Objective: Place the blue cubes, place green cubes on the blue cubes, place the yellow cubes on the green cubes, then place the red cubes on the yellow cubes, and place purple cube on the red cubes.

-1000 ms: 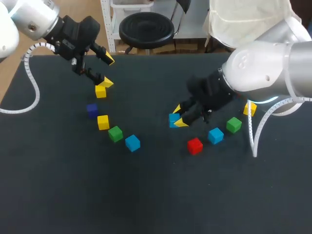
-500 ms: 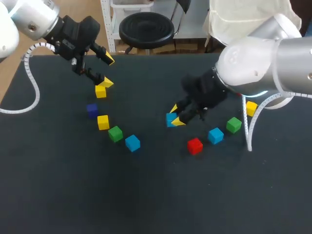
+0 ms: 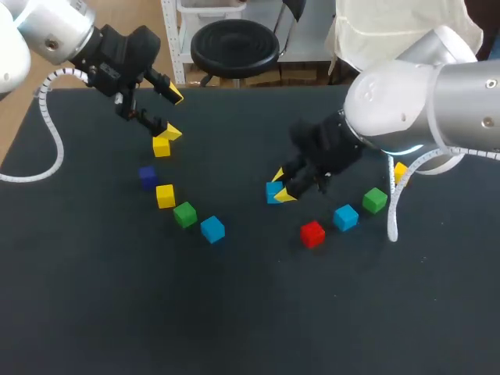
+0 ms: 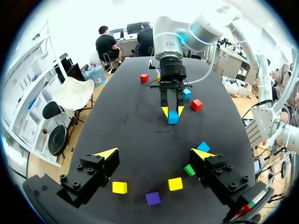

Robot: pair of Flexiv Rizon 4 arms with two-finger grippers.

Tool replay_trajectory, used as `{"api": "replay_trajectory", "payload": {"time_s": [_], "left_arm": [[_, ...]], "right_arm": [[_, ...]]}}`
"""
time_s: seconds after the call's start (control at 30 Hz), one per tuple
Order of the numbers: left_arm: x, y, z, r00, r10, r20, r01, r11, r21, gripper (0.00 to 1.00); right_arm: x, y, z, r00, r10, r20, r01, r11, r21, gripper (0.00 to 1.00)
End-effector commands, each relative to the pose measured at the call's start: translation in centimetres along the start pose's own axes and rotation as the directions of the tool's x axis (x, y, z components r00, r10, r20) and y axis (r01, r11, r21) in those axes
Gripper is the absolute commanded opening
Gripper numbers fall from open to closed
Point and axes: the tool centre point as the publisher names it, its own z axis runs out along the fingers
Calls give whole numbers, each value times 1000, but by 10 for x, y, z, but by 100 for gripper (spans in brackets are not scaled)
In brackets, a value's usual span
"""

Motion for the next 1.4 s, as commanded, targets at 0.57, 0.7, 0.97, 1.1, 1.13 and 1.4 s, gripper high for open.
{"api": "replay_trajectory", "payload": {"time_s": [0.57,0.7,0.97,1.1,1.13,1.4], "left_arm": [[-1,0,0,1000,-2,-4,2,1000,0,100],[-1,0,0,1000,-2,-4,2,1000,0,100],[-1,0,0,1000,-2,-4,2,1000,0,100],[-1,0,0,1000,-2,-4,2,1000,0,100],[-1,0,0,1000,-2,-4,2,1000,0,100],[-1,0,0,1000,-2,-4,2,1000,0,100]], "right_arm": [[5,-14,-1,1000,-10,10,10,1000,10,0],[6,-15,2,1000,-6,11,6,1000,3,0],[3,-19,-1,1000,-16,9,16,1000,14,0],[1,-19,-3,1000,-8,12,7,1000,30,0],[1,-18,-3,1000,-4,11,4,999,32,0],[1,-11,-3,1000,22,3,-22,999,31,0]]}}
